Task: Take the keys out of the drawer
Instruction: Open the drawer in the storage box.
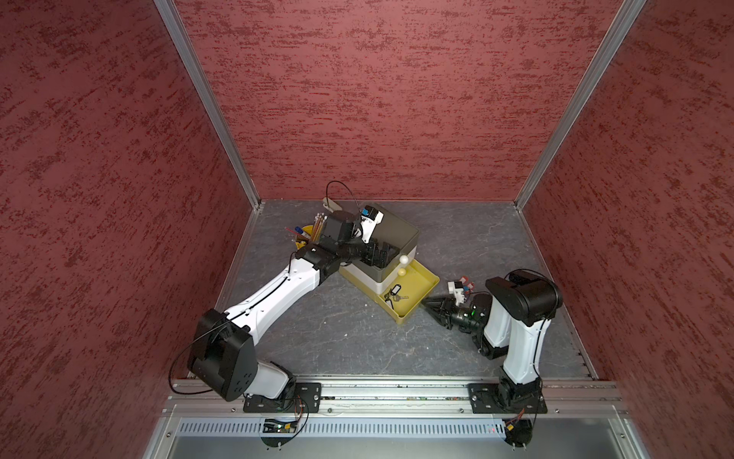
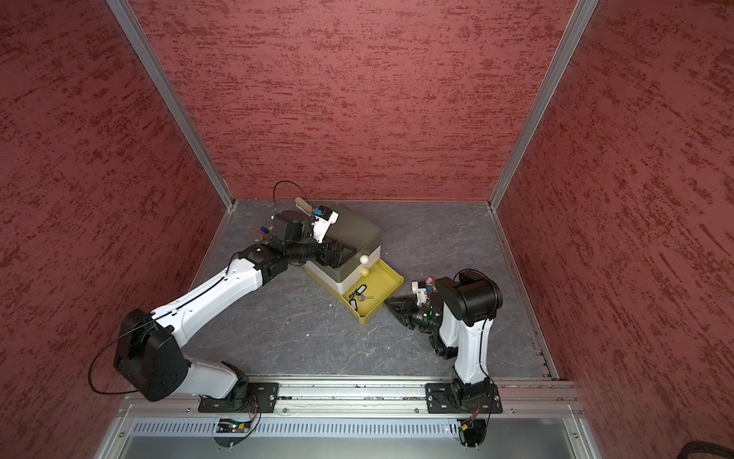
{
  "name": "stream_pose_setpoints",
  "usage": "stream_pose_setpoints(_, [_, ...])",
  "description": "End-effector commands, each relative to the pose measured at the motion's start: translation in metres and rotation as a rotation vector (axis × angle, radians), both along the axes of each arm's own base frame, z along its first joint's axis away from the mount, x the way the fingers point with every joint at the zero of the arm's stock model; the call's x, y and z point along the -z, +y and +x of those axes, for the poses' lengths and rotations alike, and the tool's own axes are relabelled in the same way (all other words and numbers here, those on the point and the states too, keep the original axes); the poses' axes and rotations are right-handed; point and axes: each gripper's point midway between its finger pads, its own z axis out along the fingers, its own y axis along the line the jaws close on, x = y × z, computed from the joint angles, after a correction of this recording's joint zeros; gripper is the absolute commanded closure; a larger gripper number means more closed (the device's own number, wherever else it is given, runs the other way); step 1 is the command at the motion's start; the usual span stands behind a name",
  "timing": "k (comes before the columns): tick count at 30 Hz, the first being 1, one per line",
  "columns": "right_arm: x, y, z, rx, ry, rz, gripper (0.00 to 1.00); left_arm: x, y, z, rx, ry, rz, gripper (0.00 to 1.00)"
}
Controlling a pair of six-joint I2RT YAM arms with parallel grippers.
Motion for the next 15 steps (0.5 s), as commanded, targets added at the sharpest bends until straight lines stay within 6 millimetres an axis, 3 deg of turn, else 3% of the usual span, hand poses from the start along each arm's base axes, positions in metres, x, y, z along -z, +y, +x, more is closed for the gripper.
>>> stream_pose_setpoints(1, [0.042, -0.013, -0.038, -0.010, 0.215, -0.065, 0.79, 0.112, 0.035, -0.049, -0.058, 0.421, 0.224, 0.00])
stream_pose_setpoints(7, [0.044, -0.019, -0.051, -0.018, 0.242, -0.067, 0.81, 0.113, 0.035, -0.049, -0.059, 0.421, 0.221, 0.00])
stream_pose_setpoints(15, [0.044, -0.020, -0.051, -0.013, 0.255, -0.056, 0.79, 0.113, 0.035, -0.050, -0.065, 0.423, 0.220, 0.00])
